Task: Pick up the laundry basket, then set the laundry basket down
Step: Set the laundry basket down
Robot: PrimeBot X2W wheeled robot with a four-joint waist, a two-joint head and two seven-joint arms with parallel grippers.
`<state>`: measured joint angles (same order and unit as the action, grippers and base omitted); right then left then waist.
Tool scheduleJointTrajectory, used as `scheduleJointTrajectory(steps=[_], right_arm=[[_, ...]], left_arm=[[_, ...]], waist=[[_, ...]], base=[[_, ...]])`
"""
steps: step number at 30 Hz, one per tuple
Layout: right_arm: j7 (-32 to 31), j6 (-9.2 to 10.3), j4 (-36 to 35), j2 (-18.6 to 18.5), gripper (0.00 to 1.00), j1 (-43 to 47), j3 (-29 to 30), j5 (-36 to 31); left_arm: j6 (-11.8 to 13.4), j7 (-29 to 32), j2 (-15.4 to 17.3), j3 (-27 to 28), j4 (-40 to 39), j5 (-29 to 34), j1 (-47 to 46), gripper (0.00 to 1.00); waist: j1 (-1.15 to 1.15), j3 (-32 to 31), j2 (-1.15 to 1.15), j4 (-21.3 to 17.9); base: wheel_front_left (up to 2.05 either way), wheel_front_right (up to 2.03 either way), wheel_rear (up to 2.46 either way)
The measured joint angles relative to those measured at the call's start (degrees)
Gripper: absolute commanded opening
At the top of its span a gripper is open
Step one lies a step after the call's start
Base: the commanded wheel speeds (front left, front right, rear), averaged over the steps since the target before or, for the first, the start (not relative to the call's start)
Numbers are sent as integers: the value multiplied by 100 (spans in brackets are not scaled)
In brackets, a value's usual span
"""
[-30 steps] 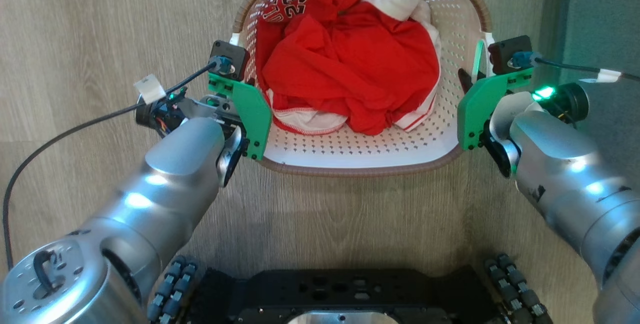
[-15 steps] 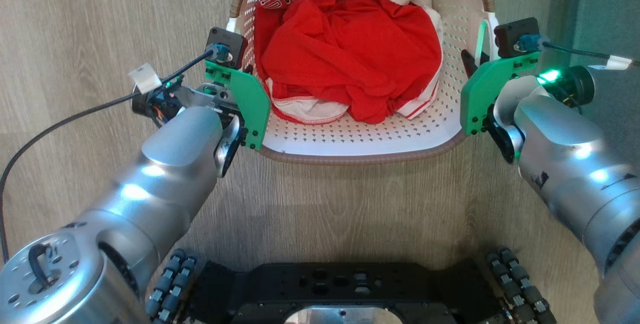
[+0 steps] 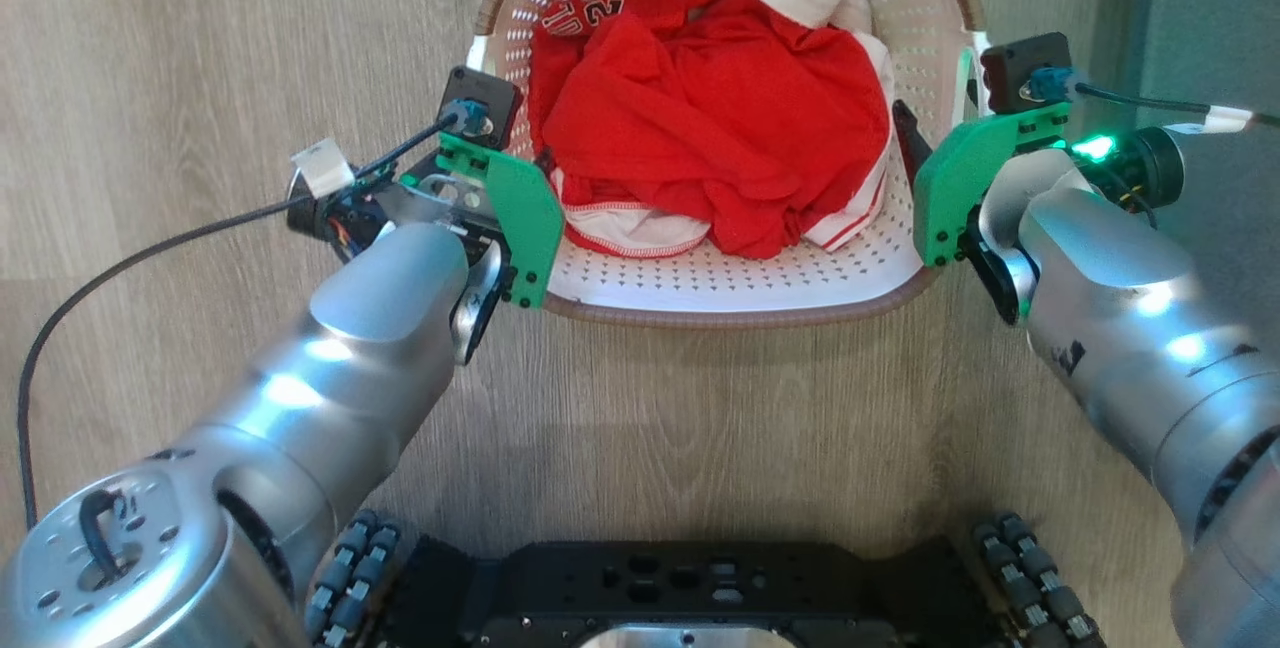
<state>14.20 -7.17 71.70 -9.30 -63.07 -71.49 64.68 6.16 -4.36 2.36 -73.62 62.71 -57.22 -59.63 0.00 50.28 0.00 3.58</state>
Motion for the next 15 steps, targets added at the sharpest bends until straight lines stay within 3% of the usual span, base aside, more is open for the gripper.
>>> scheduleJointTrajectory(steps=[15], right_arm=[[-250, 0, 177, 194, 100, 612, 12, 131]], left_arm=[[41, -87, -3, -5, 141, -23, 756, 100]], waist=[[0, -1034, 0, -77]], base=[[0, 0, 0]])
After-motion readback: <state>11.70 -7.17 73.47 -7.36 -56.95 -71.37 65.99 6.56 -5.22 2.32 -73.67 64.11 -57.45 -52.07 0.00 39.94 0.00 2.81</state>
